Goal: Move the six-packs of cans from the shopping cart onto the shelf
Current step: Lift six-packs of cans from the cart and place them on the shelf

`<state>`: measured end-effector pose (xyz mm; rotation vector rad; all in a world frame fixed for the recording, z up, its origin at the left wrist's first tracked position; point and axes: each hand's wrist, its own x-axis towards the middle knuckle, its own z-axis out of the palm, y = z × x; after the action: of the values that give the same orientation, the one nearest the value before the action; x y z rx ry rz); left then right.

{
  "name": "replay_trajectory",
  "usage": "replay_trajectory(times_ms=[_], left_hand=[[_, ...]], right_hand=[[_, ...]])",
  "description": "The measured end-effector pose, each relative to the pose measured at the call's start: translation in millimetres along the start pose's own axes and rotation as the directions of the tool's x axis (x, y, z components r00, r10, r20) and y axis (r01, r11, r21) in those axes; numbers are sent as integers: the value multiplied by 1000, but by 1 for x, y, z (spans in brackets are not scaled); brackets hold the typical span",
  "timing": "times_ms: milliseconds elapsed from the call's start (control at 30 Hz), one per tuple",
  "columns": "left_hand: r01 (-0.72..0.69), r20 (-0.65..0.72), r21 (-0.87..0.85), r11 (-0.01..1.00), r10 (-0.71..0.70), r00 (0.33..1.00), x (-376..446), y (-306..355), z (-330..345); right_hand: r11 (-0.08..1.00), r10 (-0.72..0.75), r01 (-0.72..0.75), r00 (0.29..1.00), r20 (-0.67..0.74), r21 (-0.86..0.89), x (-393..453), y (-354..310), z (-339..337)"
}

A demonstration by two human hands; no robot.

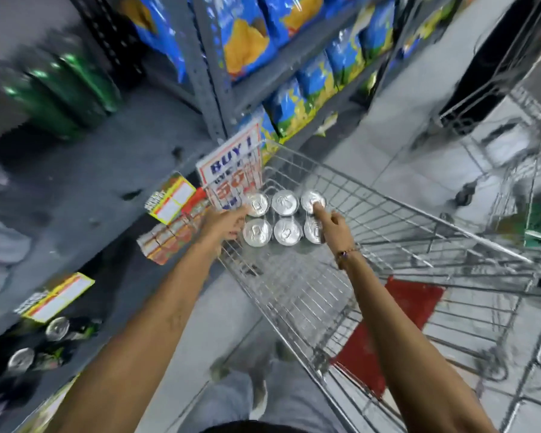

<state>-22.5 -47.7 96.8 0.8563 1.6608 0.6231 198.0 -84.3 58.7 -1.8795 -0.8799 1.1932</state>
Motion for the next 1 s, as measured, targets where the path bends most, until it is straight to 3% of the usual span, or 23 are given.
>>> replay_trajectory(times_ms=[133,300,433,600,1000], left_hand=[[-80,-109,-219,972,58,992,-42,40,-68],[-247,-313,-238,939,166,935,-78,64,-156],[-325,-418,-226,919,210,884,-85,70,-217],[-316,-492,-266,911,153,857,-74,65,-262],[-243,-596,-378,893,-34,802,-16,51,-272]], right_hand=[[977,-211,211,975,65,10,-19,-83,28],[922,-388,380,903,185,77,-45,-172,84],[905,-417,426,879,231,13,-56,-224,138],[883,-428,467,843,327,-46,-56,-272,199],[871,-311,459,790,528,-173,4,-298,280]])
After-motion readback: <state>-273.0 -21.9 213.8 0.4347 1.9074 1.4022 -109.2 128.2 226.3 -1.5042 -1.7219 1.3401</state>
